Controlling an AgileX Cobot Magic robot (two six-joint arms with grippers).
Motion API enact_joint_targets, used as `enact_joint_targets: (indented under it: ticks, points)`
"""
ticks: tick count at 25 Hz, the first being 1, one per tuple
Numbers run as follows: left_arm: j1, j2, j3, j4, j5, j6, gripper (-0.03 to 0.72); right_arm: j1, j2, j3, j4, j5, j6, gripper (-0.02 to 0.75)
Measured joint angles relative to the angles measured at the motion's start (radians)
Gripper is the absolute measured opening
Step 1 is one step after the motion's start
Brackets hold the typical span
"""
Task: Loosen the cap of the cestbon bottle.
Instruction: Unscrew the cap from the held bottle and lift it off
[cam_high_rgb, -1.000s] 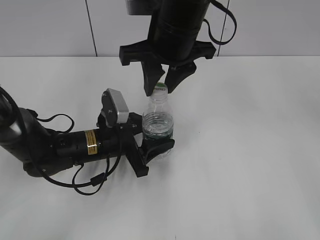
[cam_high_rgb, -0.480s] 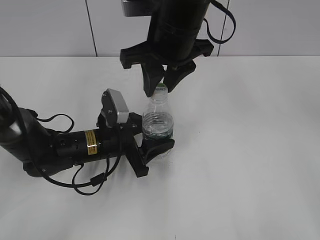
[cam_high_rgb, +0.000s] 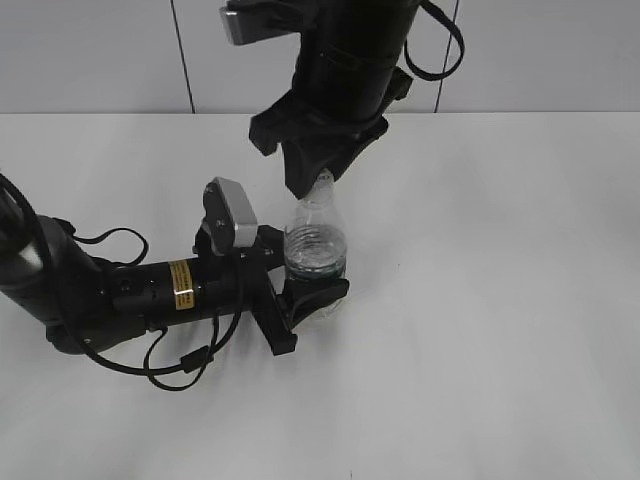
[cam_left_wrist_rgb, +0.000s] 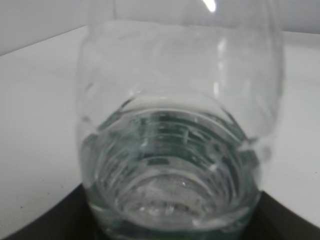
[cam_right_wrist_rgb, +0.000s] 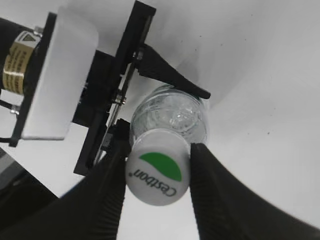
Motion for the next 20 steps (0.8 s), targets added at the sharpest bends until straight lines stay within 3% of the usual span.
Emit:
enact_joint_targets:
  ticks: [20]
  points:
    - [0.000, 0.000, 0.000, 0.003, -0.001, 0.001, 0.415, 0.000, -0.001, 0.000, 0.013, 0.000, -0.686, 0.300]
